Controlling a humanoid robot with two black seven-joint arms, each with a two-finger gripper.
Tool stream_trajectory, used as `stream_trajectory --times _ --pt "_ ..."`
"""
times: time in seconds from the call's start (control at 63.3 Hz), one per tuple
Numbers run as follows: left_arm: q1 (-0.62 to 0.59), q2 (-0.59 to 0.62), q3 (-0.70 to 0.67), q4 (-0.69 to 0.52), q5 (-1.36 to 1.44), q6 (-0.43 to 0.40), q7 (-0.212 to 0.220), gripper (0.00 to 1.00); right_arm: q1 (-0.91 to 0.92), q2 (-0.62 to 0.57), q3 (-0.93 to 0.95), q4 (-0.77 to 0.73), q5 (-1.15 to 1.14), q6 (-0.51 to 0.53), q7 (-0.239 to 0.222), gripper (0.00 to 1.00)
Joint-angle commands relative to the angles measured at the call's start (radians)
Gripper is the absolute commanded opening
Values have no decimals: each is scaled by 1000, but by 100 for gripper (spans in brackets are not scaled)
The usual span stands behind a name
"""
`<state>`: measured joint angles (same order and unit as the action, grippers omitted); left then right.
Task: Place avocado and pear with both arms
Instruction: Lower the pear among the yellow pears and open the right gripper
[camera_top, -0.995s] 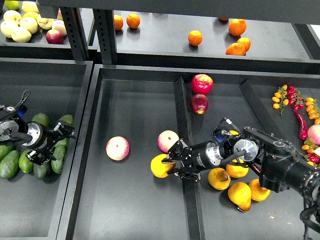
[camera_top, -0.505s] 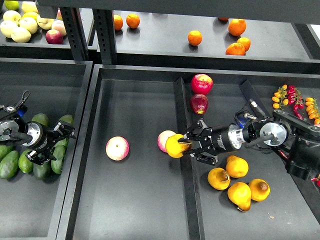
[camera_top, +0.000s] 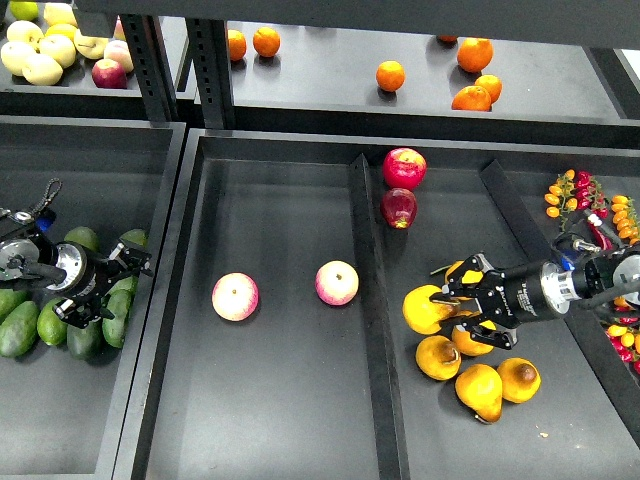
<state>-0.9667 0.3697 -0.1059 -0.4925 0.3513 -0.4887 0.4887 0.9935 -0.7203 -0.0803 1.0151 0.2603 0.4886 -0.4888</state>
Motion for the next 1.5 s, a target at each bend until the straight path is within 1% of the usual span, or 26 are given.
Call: stream_trajectory --times 0.0,0.3,0.505,0.774,0.995,1.216,1.484 --pt "0 0 -2 0 0 0 0 100 -1 -42 -53 28 23 0 0 5" --pt "3 0 -2 2 0 0 0 100 -19 -24 -118 37 33 0 0 5" --pt "5 0 -2 2 0 0 0 100 -52 27 -131 19 30 0 0 5" --pt "8 2 -2 0 0 0 0 100 -108 71 -131 -41 14 0 0 5" --pt "8 0 -2 0 -2 0 0 100 -161 147 -127 -124 5 0 0 6" --pt "8 0 -2 0 0 0 0 100 -199 186 -119 -187 -1 0 0 7" --pt "8 -3 -2 0 -1 0 0 100 -233 190 -113 -236 -1 0 0 7"
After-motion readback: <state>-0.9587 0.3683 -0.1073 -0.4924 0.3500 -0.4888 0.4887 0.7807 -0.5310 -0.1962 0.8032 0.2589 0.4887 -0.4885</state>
